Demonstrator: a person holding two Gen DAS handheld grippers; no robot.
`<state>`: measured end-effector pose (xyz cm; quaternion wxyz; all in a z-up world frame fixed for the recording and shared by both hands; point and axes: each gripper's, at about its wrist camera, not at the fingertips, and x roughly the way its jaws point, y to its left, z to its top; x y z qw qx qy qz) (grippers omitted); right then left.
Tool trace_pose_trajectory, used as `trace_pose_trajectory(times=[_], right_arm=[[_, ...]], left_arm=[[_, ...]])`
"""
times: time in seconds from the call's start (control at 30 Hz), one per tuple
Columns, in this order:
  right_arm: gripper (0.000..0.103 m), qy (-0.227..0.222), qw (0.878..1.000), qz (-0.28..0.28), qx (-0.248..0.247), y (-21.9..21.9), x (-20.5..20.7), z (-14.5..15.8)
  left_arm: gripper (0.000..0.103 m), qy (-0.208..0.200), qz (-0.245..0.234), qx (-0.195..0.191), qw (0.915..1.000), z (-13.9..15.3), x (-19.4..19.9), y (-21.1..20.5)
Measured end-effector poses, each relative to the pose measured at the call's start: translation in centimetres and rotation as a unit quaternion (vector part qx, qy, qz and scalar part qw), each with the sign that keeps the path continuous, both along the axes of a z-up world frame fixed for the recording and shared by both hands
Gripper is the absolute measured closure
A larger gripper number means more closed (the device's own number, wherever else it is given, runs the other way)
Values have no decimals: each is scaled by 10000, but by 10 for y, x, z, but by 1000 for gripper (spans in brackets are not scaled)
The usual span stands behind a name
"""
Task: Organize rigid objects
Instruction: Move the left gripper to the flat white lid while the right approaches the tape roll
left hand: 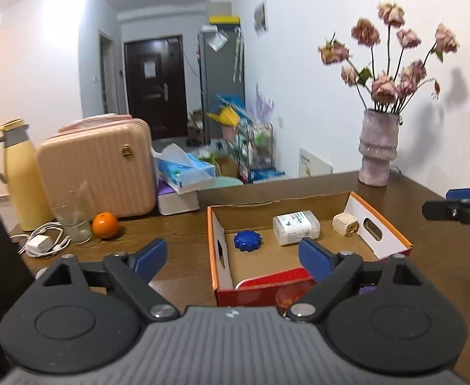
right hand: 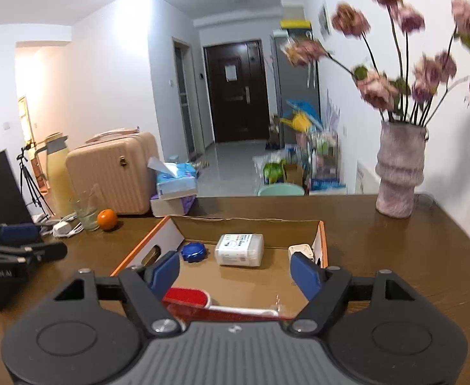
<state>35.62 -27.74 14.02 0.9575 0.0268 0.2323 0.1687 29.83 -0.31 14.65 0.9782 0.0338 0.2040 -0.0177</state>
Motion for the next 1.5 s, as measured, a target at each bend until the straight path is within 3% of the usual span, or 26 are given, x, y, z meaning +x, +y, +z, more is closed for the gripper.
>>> trace_pose_trajectory(times=[0.37,0.47,0.6,0.77,1.07,1.27,1.43,1.5], right_arm=[[11,-1100,9916,-439,-515,16,-129,-36],[10,-1066,9918,-452,-538,18,-159,-54],[9,-1016,9919,-499,-576,23,-196,-80],[9,-654,9961,-507,-311,19,-222,-113],[9,-426,9979,-440,-211,23,-189,-122],[11,-227,9996,-99,99,41,-123,-118],[19,127,9975,90,696,58,-53,-124],[21,297,9949,109,953,64,-28,-129]], left_arm=[[0,-763,23,-198,9969,-43,-121,12],[0,-811,-26,-151,9966,-62,-149,10],[0,-739,132,-451,9962,-81,-178,14],[0,-449,56,-556,9974,-100,-181,11],[0,-3,-14,-486,9988,-125,-130,8],[1,320,-230,-145,9991,-134,-64,16],[21,778,-462,-275,9955,-147,-2,23],[23,938,-520,-290,9938,-153,18,22]])
